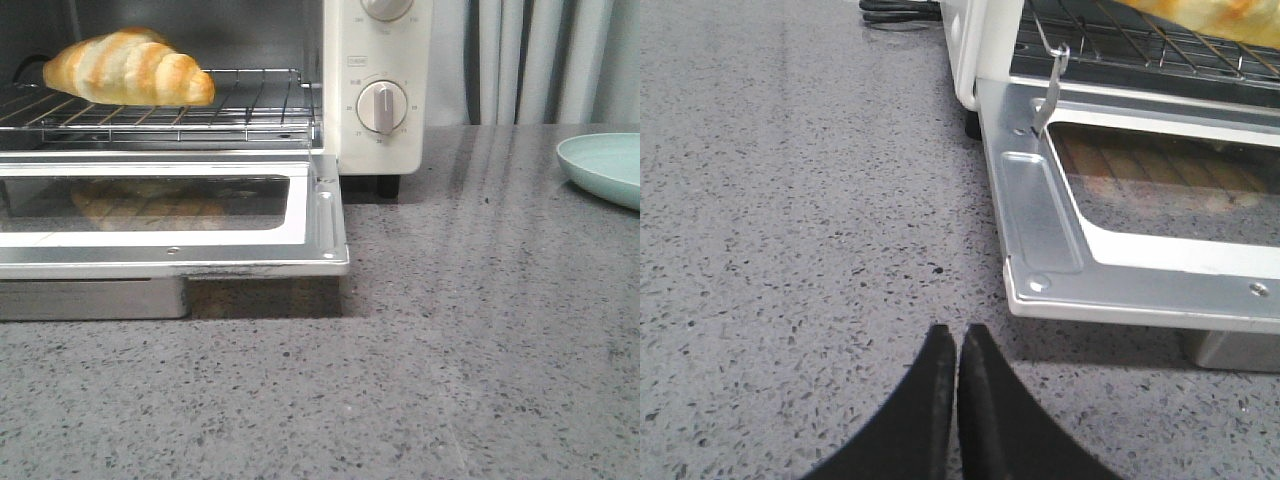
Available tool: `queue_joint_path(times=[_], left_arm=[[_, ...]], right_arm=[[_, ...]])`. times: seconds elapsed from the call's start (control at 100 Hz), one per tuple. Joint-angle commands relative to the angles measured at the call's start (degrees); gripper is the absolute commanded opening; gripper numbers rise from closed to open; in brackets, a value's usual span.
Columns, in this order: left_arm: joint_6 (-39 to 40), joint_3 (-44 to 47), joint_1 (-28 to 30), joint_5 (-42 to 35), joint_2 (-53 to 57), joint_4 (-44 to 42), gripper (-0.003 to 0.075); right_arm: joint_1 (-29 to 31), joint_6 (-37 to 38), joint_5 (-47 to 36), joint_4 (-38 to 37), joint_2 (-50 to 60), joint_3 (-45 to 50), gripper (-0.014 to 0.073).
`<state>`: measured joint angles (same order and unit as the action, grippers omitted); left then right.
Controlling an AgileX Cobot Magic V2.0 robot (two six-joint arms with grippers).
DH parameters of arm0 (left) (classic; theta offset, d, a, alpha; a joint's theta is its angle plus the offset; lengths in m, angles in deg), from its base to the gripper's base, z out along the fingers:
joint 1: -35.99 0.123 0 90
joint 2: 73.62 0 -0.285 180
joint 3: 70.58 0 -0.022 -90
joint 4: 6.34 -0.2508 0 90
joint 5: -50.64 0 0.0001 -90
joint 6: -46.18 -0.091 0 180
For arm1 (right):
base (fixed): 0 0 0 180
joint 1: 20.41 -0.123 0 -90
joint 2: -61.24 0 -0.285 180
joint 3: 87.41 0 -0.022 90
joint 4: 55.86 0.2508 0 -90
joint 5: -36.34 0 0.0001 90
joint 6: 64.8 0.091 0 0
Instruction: Put bread in oven
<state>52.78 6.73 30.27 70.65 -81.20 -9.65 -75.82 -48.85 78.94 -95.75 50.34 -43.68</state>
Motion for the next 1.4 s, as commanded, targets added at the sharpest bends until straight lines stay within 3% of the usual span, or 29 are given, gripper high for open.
queue_joint_path(times=[0.0, 0.16, 0.3, 0.44, 0.68, 0.83, 0.97, 1.15, 1.39], left_arm=[[0.7, 1.3, 0.1, -2.3, 1.6, 0.3, -0.0021], [0.7, 1.3, 0.1, -2.3, 1.6, 0.3, -0.0021], [0.7, 1.3, 0.1, -2.3, 1.6, 0.3, -0.0021], [0.7, 1.3, 0.1, -2.3, 1.6, 0.3, -0.0021], [0.7, 1.3, 0.1, -2.3, 1.6, 0.3, -0.0021], [0.7, 1.3, 0.1, -2.3, 1.6, 0.3, -0.0021], [0.7, 1.3, 0.1, -2.3, 1.6, 0.3, -0.0021], [0.7, 1.3, 0.1, -2.3, 1.6, 0.3, -0.0021], [0.7, 1.3, 0.1, -2.3, 1.6, 0.3, -0.0021]], right_arm=[[0.1, 0.1, -3.9, -1.9, -0.8, -1.2, -0.007], [0.1, 0.1, -3.7, -2.2, -0.8, -0.8, -0.007], [2.1, 0.2, 1.6, -3.6, -0.7, 2.6, -0.007], [9.5, 1.1, -10.6, -2.3, -0.7, 8.1, -0.007], [29.9, 1.1, -31.3, 20.2, -0.7, 22.6, -0.007], [41.8, -4.2, -47.0, 25.8, -0.7, 35.0, -0.007], [48.0, -9.4, -38.9, 29.6, 0.5, 34.9, -0.007], [48.7, -10.1, -25.7, 32.4, 4.7, 34.9, -0.007], [48.7, -17.2, -25.7, 32.7, 4.9, 34.9, -0.007]])
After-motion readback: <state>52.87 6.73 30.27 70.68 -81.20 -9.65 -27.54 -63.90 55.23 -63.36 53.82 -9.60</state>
